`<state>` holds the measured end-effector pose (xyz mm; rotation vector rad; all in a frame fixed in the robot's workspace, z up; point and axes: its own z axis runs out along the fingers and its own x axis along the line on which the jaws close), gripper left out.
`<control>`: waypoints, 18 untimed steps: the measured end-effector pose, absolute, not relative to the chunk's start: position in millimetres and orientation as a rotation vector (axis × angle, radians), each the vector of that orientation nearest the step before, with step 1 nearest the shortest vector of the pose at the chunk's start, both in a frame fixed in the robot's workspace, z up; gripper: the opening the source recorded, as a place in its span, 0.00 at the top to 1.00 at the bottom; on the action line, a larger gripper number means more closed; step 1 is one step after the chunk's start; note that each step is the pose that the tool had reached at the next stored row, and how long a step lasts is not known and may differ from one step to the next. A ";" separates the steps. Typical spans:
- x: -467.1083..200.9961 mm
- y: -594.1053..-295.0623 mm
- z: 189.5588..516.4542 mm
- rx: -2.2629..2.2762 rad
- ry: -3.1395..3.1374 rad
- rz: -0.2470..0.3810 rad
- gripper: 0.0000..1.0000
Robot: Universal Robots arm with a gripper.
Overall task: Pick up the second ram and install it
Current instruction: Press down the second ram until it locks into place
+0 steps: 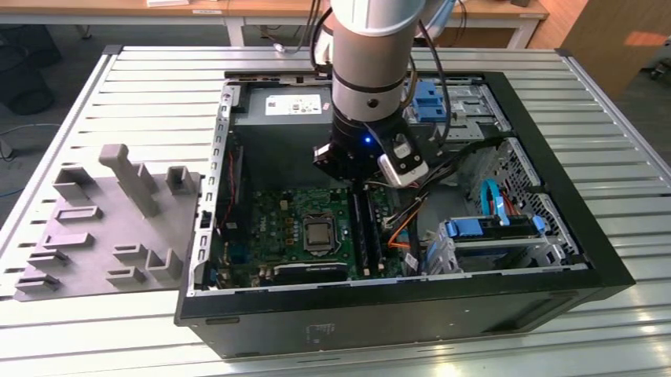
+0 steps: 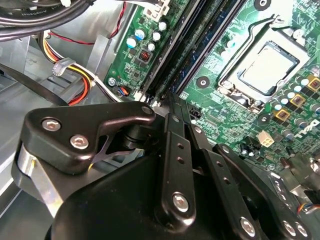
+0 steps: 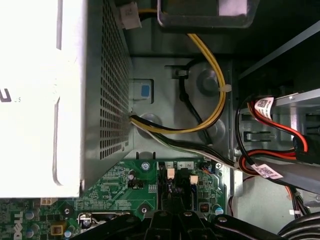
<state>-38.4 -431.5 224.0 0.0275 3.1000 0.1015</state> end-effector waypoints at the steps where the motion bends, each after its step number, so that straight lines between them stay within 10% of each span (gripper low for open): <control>1: -38.5 -431.5 223.2 0.027 3.100 0.102 0.89; 18: -38.7 -431.1 217.7 0.028 3.100 0.101 0.89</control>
